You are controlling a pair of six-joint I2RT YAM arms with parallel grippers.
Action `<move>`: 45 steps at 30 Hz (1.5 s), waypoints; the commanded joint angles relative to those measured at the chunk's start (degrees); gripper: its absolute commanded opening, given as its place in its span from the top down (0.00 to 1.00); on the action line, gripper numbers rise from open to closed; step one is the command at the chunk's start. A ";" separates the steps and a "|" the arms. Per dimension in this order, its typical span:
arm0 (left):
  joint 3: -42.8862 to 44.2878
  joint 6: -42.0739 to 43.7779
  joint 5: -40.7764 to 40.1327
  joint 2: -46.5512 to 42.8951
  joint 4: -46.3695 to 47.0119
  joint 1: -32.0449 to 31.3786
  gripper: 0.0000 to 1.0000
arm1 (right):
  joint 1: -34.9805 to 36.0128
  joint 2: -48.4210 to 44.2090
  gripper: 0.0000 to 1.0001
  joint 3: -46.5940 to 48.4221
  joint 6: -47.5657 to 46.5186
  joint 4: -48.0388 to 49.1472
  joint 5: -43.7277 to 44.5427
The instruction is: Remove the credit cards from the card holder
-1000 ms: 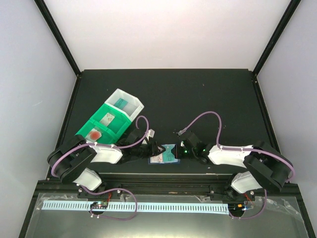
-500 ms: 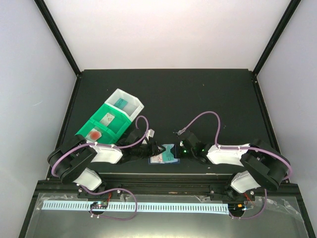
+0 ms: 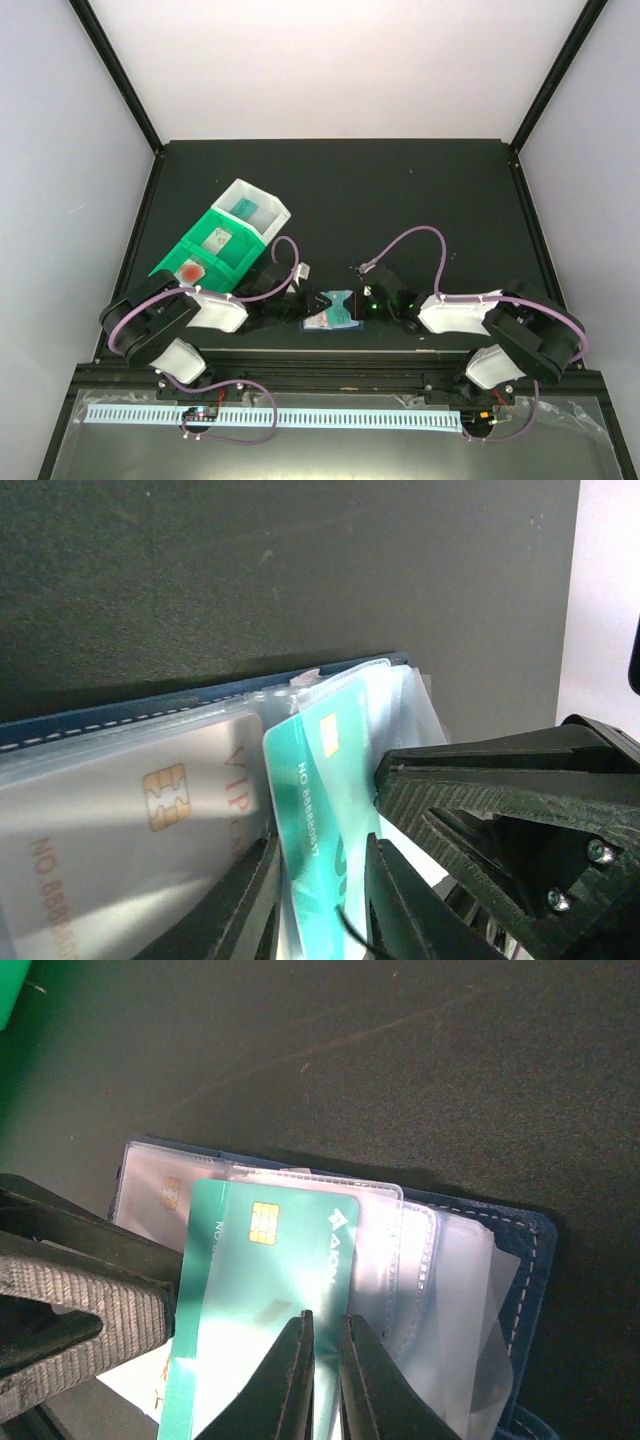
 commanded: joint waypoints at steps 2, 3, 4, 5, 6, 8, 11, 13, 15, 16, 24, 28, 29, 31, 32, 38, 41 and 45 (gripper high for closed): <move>-0.39 -0.67 -1.62 0.88 2.29 -0.42 0.79 | -0.05 1.73 0.88 -2.94 -0.42 -5.25 1.15; -0.28 -0.67 -1.50 0.99 2.43 -0.42 0.80 | -0.01 1.69 0.88 -3.09 -0.37 -4.97 1.06; -0.26 -0.71 -1.40 1.02 2.58 -0.47 0.82 | -0.01 1.68 0.88 -3.17 -0.41 -4.81 1.05; -0.30 -0.74 -1.34 1.02 2.78 -0.45 0.85 | -0.01 1.75 0.88 -3.11 -0.44 -4.81 1.01; -0.34 -0.75 -1.35 0.98 2.80 -0.50 0.88 | -0.01 1.77 0.88 -3.11 -0.41 -4.79 1.09; -0.34 -0.48 -1.22 0.72 2.78 -0.51 0.96 | -0.01 1.77 0.88 -3.11 -0.40 -4.81 1.14; -0.34 -0.02 -1.42 0.20 2.13 -0.47 0.98 | -0.02 1.47 0.88 -3.19 -0.42 -4.99 1.35; -0.49 0.12 -1.70 -0.21 1.81 -0.50 0.98 | -0.04 1.35 0.88 -3.28 -0.36 -5.01 1.40; -0.93 0.17 -2.03 -0.93 1.62 -0.45 0.98 | -0.02 1.41 0.88 -3.28 -0.36 -5.03 1.38; -1.10 0.15 -2.28 -1.32 1.49 -0.43 0.99 | -0.02 1.31 0.88 -3.28 -0.35 -4.98 1.40; -2.85 0.95 -3.61 -6.62 -2.38 0.05 0.98 | -0.01 0.82 0.88 -3.02 -0.73 -5.58 1.77; -3.02 1.88 -4.24 -9.22 -4.81 0.35 0.98 | -0.06 0.64 0.88 -2.85 -0.87 -5.20 0.92; -2.92 2.02 -4.05 -9.33 -5.00 0.37 0.99 | -0.02 0.44 0.88 -2.72 -1.07 -5.04 0.24; -2.37 2.25 -3.48 -9.35 -5.51 0.45 0.98 | -0.03 -1.13 0.88 -2.78 -1.61 -3.87 -2.04; -2.06 2.38 -3.17 -9.35 -5.77 0.46 0.98 | 0.07 -2.32 0.88 -2.83 -1.76 -3.44 -2.94; -0.60 2.98 -3.49 -9.55 -8.17 0.46 0.98 | 0.03 -9.66 0.84 -1.81 -2.62 -6.70 -2.48; -0.15 3.14 -3.52 -9.36 -8.91 0.45 0.98 | 0.08 -9.46 0.84 -1.17 -2.90 -6.27 -2.91; -0.17 3.06 -3.23 -9.44 -8.77 0.41 0.99 | 0.06 -5.80 0.85 0.00 -2.89 -4.37 -3.92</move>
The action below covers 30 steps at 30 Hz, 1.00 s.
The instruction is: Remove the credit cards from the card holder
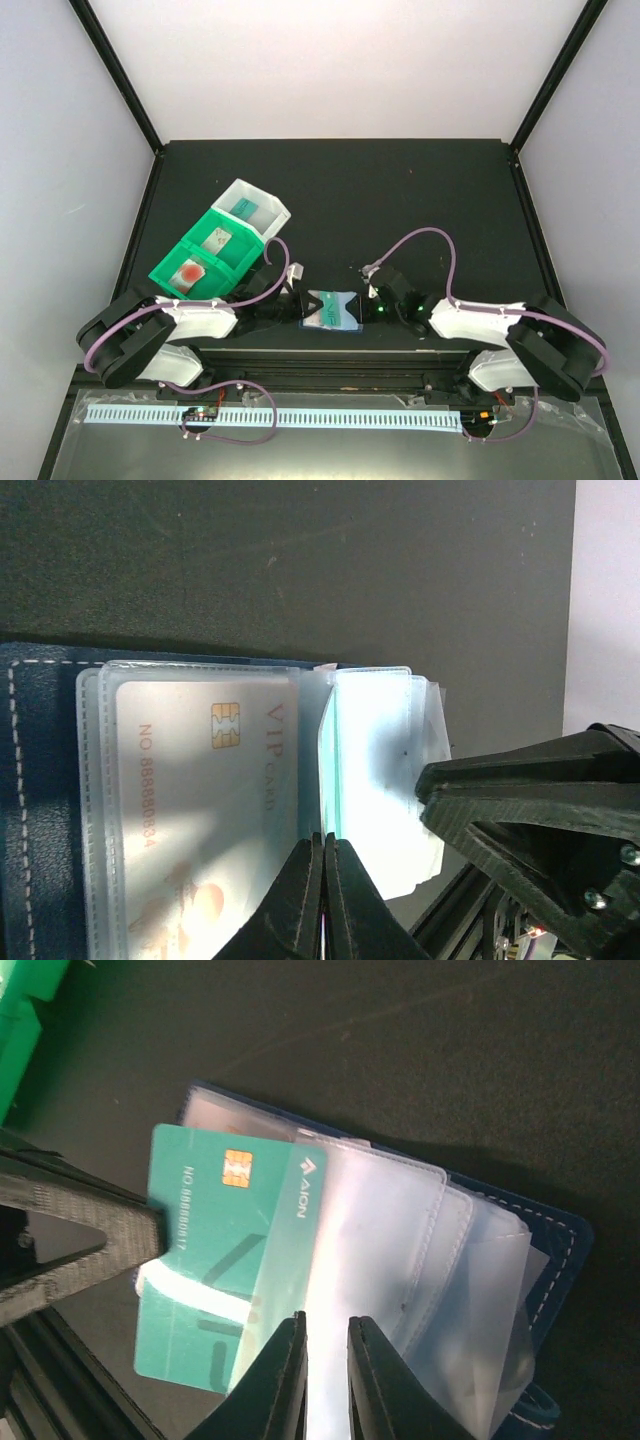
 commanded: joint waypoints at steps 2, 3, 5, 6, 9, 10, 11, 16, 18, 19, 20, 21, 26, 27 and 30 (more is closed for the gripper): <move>1.57 0.97 -0.27 -0.72 -1.46 0.20 0.98 | 0.05 5.17 0.86 2.48 -1.24 1.42 -1.99; 1.52 0.78 -0.21 -0.69 -1.17 0.19 0.98 | 0.05 6.38 0.86 2.75 -1.29 2.13 -2.49; 1.46 0.46 0.04 -0.45 -0.54 0.19 0.98 | 0.07 8.68 0.87 3.20 -1.52 3.52 -4.28; 1.47 0.21 0.18 -0.31 -0.12 0.19 0.98 | 0.08 9.89 0.87 3.46 -1.61 3.86 -4.99; 1.80 -0.68 0.96 0.52 1.09 0.19 0.93 | 0.07 12.59 0.88 3.07 -1.22 5.01 -5.82; 1.87 -0.86 1.30 0.88 1.64 0.19 0.91 | 0.08 13.02 0.88 2.69 -1.02 5.57 -5.84; 1.95 -1.02 1.54 1.29 2.21 0.18 0.90 | 0.03 13.41 0.88 2.33 -0.92 6.07 -5.84; 1.94 -1.55 1.57 2.55 3.11 0.19 0.96 | 0.03 15.34 0.88 1.98 -0.90 6.87 -5.69; 0.86 -1.92 0.51 1.70 3.46 0.19 0.98 | 0.00 15.48 0.88 1.96 -0.81 6.86 -5.46; 0.52 -1.95 -0.16 1.02 3.17 0.19 0.98 | 0.02 15.38 0.89 1.96 -0.81 6.75 -5.34; 0.23 -1.72 -0.89 0.21 2.56 0.19 0.98 | 0.06 15.27 0.89 2.04 -0.88 6.58 -5.18; 0.16 -1.44 -1.50 -0.68 1.49 0.19 0.98 | 0.10 15.02 0.89 2.05 -0.89 6.48 -5.03; -0.14 -0.33 -5.90 -6.75 -4.45 0.19 0.98 | 0.07 14.12 0.88 1.99 -0.65 6.24 -4.79; -0.31 -0.22 -6.91 -8.56 -5.57 0.19 0.98 | 0.06 13.92 0.88 1.98 -0.57 6.16 -4.74; -0.75 -0.07 -10.36 -12.53 -8.92 0.19 0.98 | 0.01 13.04 0.88 2.04 -0.51 5.67 -4.68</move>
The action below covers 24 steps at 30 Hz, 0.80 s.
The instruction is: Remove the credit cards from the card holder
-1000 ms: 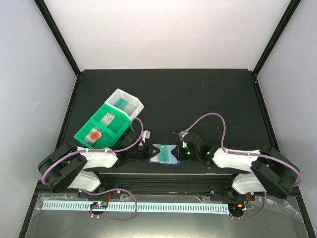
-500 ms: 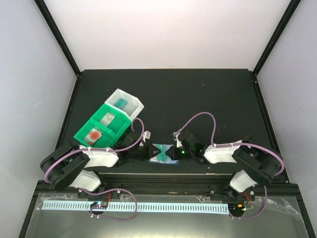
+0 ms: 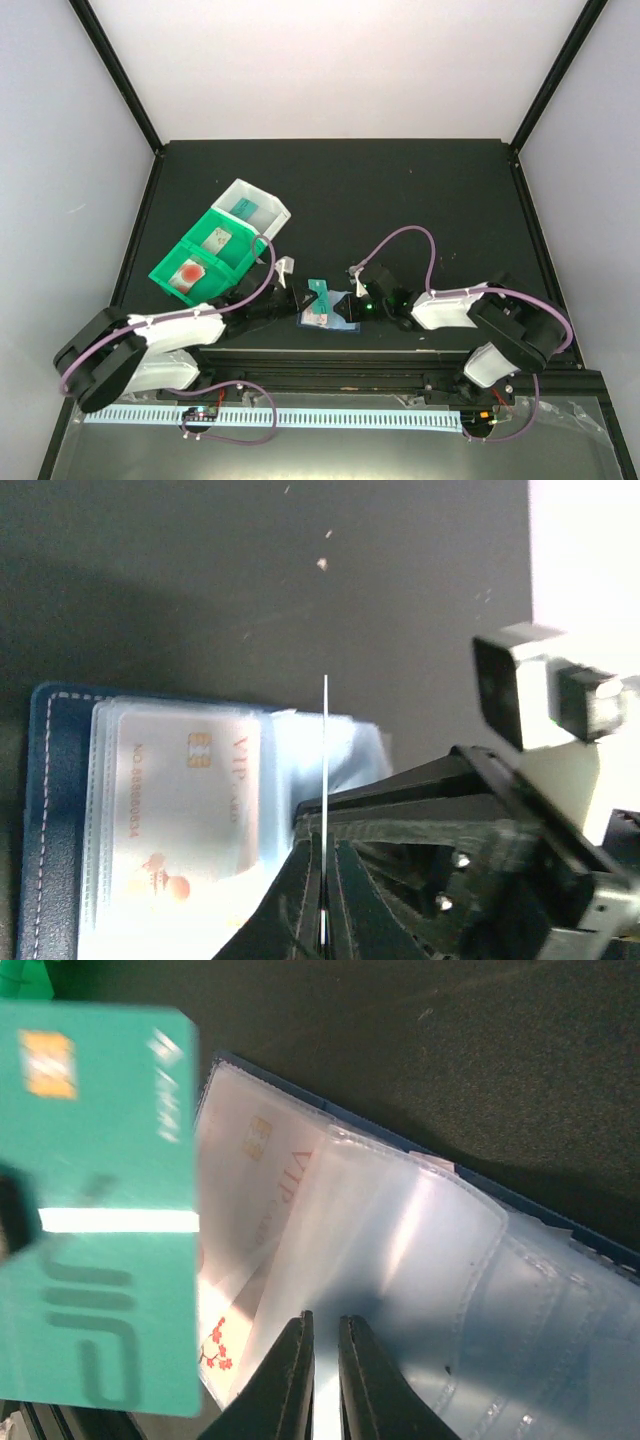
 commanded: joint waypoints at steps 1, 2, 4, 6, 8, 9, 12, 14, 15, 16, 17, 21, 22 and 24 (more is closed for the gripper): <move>-0.45 1.14 -6.90 -6.17 -5.40 0.19 0.98 | 0.03 -0.86 0.88 -1.10 0.24 -4.08 1.46; -0.71 1.05 -7.84 -7.53 -6.18 0.19 0.98 | 0.03 -1.41 0.88 -1.03 0.28 -4.18 1.40; -1.32 0.88 -9.39 -10.55 -7.39 0.19 0.98 | 0.08 -2.92 0.87 -1.01 0.07 -4.21 1.15; -1.65 0.83 -10.71 -13.55 -8.97 0.19 0.98 | 0.07 -4.85 0.85 -0.94 0.04 -4.48 0.29; -1.76 0.91 -11.53 -16.65 -10.37 0.22 0.98 | -0.02 -7.25 0.84 -0.75 0.31 -4.44 -1.05; -1.80 0.87 -11.74 -18.20 -10.88 0.27 0.98 | 0.01 -8.68 0.83 -0.79 0.68 -4.34 -1.50; -2.30 0.60 -11.93 -23.32 -11.61 0.24 0.98 | -0.02 -14.37 0.80 -1.81 2.25 -1.77 -3.70; -3.58 -0.04 -11.85 -26.96 -10.91 0.19 0.98 | -0.05 -17.70 0.78 -2.62 3.48 0.80 -5.33; -4.39 -0.43 -11.55 -28.63 -9.90 0.19 0.98 | -0.06 -19.18 0.77 -2.79 4.13 1.85 -6.04; -5.19 -0.87 -11.21 -30.41 -8.83 0.18 0.98 | -0.06 -20.46 0.75 -2.91 4.79 2.63 -6.71; -5.73 -1.33 -10.96 -31.96 -8.01 0.19 0.98 | -0.06 -21.54 0.73 -2.94 5.63 3.31 -7.26; -6.75 -2.09 -9.02 -37.15 -5.83 0.19 0.98 | -0.03 -24.23 0.63 -3.95 10.78 9.38 -10.63; -6.84 -2.19 -8.03 -37.99 -5.16 0.19 0.98 | 0.01 -24.36 0.59 -4.32 12.46 11.59 -11.81; -7.01 -2.45 -6.48 -39.19 -3.87 0.19 0.99 | -0.04 -24.34 0.54 -4.76 15.40 15.26 -13.78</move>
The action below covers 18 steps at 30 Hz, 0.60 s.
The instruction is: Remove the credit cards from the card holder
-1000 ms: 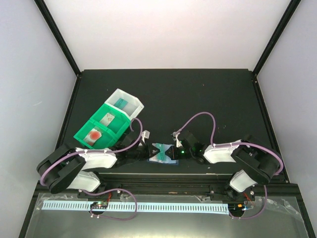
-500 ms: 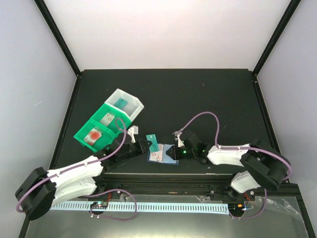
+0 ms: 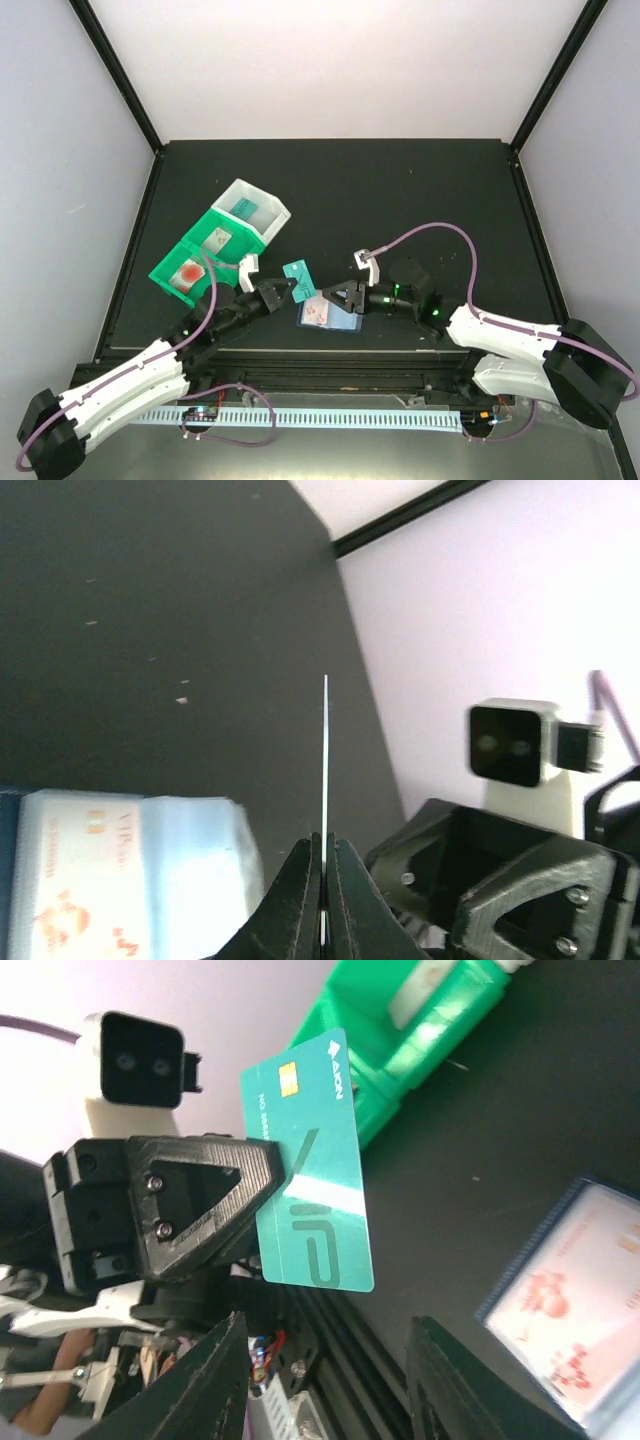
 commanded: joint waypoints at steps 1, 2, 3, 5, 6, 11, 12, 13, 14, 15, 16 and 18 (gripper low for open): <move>-0.27 -1.36 3.97 -3.40 5.37 0.19 0.98 | 0.03 -0.66 0.53 -1.51 7.73 10.42 -5.79; -0.34 -1.54 4.80 -3.73 6.12 0.15 0.98 | 0.05 -0.74 0.51 -1.49 8.51 11.05 -6.21; -0.61 -1.82 5.37 -4.17 6.90 0.19 0.98 | 0.08 -0.87 0.49 -1.41 8.93 11.09 -6.29; -1.25 -2.52 6.32 -4.75 8.67 0.19 0.98 | -0.01 -1.28 0.46 -1.32 9.37 11.02 -6.23; -1.73 -3.00 6.58 -4.78 9.71 0.22 0.98 | 0.07 -1.46 0.46 -1.24 9.42 11.08 -6.42; -3.69 -5.24 8.85 -3.93 15.55 0.19 0.98 | 0.14 -0.34 0.57 -0.13 10.09 12.63 -8.60; -3.71 -5.38 9.34 -3.53 16.29 0.19 0.99 | 0.22 0.15 0.59 -0.02 10.32 12.99 -8.94; -3.66 -5.42 9.60 -3.20 16.93 0.15 0.98 | 0.23 0.60 0.59 0.08 10.65 13.37 -9.27; -3.63 -5.38 9.84 -2.89 17.39 0.19 0.98 | 0.23 1.12 0.59 0.13 10.93 13.86 -9.62; -3.66 -5.46 9.84 -2.71 17.82 0.19 0.98 | 0.25 1.60 0.59 0.17 11.15 14.36 -9.94; -3.70 -5.55 9.82 -2.69 18.30 0.19 0.98 | 0.31 2.10 0.59 0.26 11.33 14.69 -10.26; -3.71 -5.70 9.66 -2.60 18.58 0.19 0.99 | 0.27 2.74 0.59 0.35 11.58 15.29 -10.73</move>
